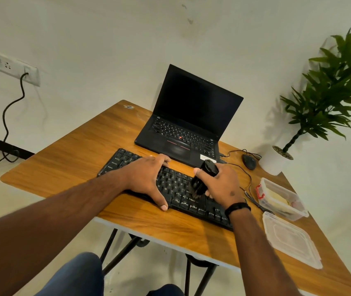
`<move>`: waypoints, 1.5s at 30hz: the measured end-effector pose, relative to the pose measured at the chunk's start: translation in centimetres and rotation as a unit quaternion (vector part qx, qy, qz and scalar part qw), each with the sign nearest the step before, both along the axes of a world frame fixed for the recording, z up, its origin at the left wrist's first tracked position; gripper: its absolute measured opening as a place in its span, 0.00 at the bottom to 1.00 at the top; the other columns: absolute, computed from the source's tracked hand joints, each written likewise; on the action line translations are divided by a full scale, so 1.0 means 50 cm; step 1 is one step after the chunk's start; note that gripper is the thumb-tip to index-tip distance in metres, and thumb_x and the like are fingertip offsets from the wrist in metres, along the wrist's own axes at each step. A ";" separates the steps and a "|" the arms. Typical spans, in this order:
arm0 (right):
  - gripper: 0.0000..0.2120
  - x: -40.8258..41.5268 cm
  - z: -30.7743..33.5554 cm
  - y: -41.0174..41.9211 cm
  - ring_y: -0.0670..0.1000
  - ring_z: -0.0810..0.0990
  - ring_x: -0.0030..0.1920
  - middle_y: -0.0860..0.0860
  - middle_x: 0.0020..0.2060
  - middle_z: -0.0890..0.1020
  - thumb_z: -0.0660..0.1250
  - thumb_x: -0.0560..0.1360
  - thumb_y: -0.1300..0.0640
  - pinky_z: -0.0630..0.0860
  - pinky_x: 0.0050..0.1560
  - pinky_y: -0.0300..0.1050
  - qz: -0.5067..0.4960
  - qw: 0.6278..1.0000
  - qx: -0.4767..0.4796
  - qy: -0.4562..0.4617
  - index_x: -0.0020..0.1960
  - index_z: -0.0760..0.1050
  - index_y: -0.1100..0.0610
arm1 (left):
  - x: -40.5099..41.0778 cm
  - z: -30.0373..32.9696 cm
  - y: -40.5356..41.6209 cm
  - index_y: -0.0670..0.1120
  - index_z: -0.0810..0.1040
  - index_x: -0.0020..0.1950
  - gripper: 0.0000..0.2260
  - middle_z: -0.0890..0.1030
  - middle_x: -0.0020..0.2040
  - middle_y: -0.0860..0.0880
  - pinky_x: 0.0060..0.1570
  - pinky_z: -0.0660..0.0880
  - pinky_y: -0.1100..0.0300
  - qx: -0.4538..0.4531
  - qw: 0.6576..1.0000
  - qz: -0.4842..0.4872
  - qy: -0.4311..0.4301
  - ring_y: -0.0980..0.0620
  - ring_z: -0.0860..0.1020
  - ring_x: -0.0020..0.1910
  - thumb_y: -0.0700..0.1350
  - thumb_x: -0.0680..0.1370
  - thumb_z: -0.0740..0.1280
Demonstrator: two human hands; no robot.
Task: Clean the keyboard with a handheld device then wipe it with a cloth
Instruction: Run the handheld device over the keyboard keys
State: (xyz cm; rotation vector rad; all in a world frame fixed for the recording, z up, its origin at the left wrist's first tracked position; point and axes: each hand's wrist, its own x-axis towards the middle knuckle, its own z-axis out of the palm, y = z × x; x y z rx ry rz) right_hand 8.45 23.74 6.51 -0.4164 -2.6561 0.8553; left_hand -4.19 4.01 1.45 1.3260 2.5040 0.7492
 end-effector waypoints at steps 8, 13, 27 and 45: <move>0.15 -0.007 -0.006 -0.008 0.53 0.83 0.39 0.56 0.40 0.83 0.71 0.75 0.49 0.82 0.35 0.44 0.011 1.000 0.009 0.002 0.45 0.78 0.61 | -0.001 -0.003 0.000 0.51 0.55 0.79 0.62 0.67 0.76 0.53 0.73 0.65 0.51 0.001 1.000 0.002 -0.004 0.50 0.66 0.73 0.68 0.55 0.82; 0.12 -0.012 -0.005 -0.018 0.48 0.80 0.35 0.51 0.36 0.82 0.72 0.74 0.47 0.74 0.31 0.34 0.009 1.000 0.008 0.017 0.42 0.78 0.56 | 0.000 -0.002 0.000 0.51 0.55 0.80 0.61 0.67 0.76 0.52 0.72 0.65 0.53 0.005 1.000 0.002 -0.005 0.50 0.66 0.73 0.67 0.55 0.83; 0.14 -0.019 -0.011 -0.024 0.47 0.79 0.36 0.49 0.35 0.81 0.71 0.74 0.46 0.74 0.32 0.36 0.010 0.999 0.041 0.018 0.42 0.77 0.57 | 0.000 0.001 0.002 0.50 0.55 0.79 0.60 0.67 0.75 0.52 0.71 0.64 0.54 0.002 1.000 0.002 -0.005 0.50 0.66 0.73 0.66 0.56 0.83; 0.09 -0.034 0.001 -0.027 0.47 0.80 0.34 0.51 0.36 0.83 0.73 0.73 0.48 0.75 0.31 0.36 0.070 0.997 -0.008 -0.023 0.43 0.77 0.53 | -0.004 -0.003 0.002 0.51 0.56 0.78 0.60 0.68 0.73 0.54 0.71 0.66 0.52 0.003 1.000 0.003 -0.004 0.51 0.67 0.71 0.68 0.54 0.82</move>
